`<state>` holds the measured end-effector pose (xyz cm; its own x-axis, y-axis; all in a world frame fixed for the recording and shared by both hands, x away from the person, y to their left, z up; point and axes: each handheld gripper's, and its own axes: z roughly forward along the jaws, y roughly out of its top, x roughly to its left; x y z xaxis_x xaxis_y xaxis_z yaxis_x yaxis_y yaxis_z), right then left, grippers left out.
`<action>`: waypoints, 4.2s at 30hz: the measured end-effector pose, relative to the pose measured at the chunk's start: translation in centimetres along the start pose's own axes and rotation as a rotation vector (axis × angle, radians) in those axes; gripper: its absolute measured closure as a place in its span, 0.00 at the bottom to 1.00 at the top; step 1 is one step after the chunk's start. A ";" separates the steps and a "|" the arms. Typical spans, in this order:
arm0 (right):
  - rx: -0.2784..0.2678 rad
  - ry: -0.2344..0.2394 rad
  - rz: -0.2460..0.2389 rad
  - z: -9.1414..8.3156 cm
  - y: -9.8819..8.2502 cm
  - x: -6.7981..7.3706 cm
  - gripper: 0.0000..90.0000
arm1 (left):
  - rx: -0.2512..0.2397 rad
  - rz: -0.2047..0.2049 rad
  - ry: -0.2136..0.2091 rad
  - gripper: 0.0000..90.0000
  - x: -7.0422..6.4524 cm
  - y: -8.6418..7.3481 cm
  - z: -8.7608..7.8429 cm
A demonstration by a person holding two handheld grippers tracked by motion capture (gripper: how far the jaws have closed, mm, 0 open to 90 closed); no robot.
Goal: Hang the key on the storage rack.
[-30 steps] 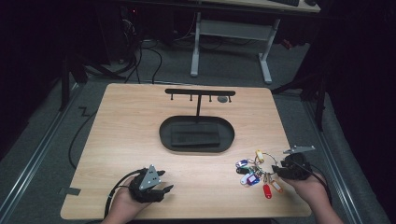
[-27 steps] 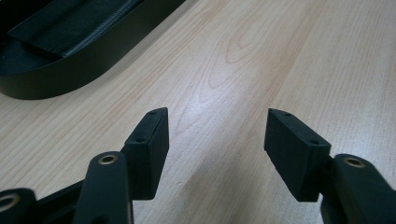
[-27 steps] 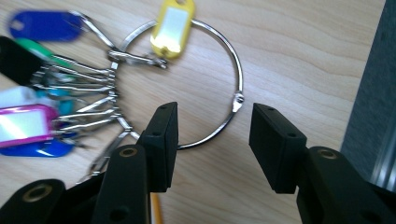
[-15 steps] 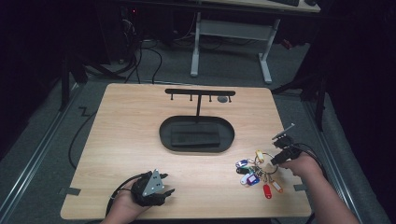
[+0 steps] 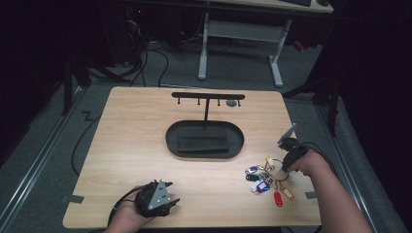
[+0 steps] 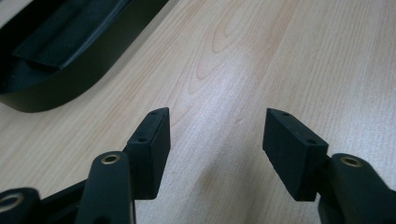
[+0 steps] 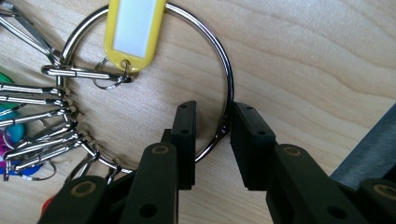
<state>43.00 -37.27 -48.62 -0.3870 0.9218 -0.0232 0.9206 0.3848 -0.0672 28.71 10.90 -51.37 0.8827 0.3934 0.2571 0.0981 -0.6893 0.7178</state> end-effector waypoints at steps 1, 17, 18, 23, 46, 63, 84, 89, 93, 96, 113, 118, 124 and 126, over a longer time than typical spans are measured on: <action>0.000 0.000 0.000 0.0 0.0 0.0 0.81 | 0.000 0.000 0.000 0.47 0.0 0.0 0.0; -0.031 -0.072 -0.091 0.0 -0.5 1.1 0.95 | -0.012 0.028 -0.013 0.47 -0.3 0.3 0.4; -0.051 -0.046 -0.100 -0.2 -0.8 1.2 0.95 | -0.013 0.027 -0.014 0.47 -0.3 0.3 0.4; -0.101 -0.043 -0.135 -3.4 -1.8 1.5 0.95 | -0.005 0.023 -0.020 0.46 -0.2 0.2 0.7; -0.237 -0.200 -0.302 -14.3 -2.4 7.0 0.95 | -0.027 -0.016 -0.011 0.46 0.5 -0.1 0.5; -0.282 -0.191 -0.343 -18.8 -0.7 9.5 0.95 | -0.034 -0.017 -0.016 0.46 0.8 -0.2 0.6; -0.307 -0.234 -0.377 -20.4 1.7 11.3 0.95 | -0.036 -0.074 0.005 0.45 1.7 -0.7 0.0; -0.316 -0.235 -0.373 -20.7 2.2 11.6 0.95 | -0.058 -0.171 0.024 0.43 2.9 -1.3 -0.6; -0.322 -0.240 -0.392 -21.0 2.6 12.2 0.95 | -0.045 -0.209 0.025 0.40 3.5 -2.1 -1.0; -0.343 -0.234 -0.399 -21.3 3.0 12.5 0.95 | -0.053 -0.220 0.031 0.40 3.7 -2.2 -1.2; -0.375 -0.219 -0.378 -21.6 8.2 11.7 0.95 | -0.046 -0.250 0.063 0.39 3.6 -3.8 -2.7; -0.382 -0.213 -0.365 -21.3 9.3 11.1 0.95 | -0.042 -0.247 0.065 0.39 3.5 -4.0 -2.8; -0.397 -0.191 -0.328 -21.0 10.3 10.2 0.95 | -0.036 -0.248 0.071 0.39 3.5 -4.3 -3.1; -0.395 -0.188 -0.321 -20.9 10.7 10.1 0.95 | -0.029 -0.243 0.070 0.40 3.3 -4.3 -3.1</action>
<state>50.09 -22.89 -28.72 -0.6213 0.7447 -0.2437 0.6907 0.6674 0.2785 29.79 17.08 -51.57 0.8007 0.5873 0.1181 0.2893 -0.5517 0.7823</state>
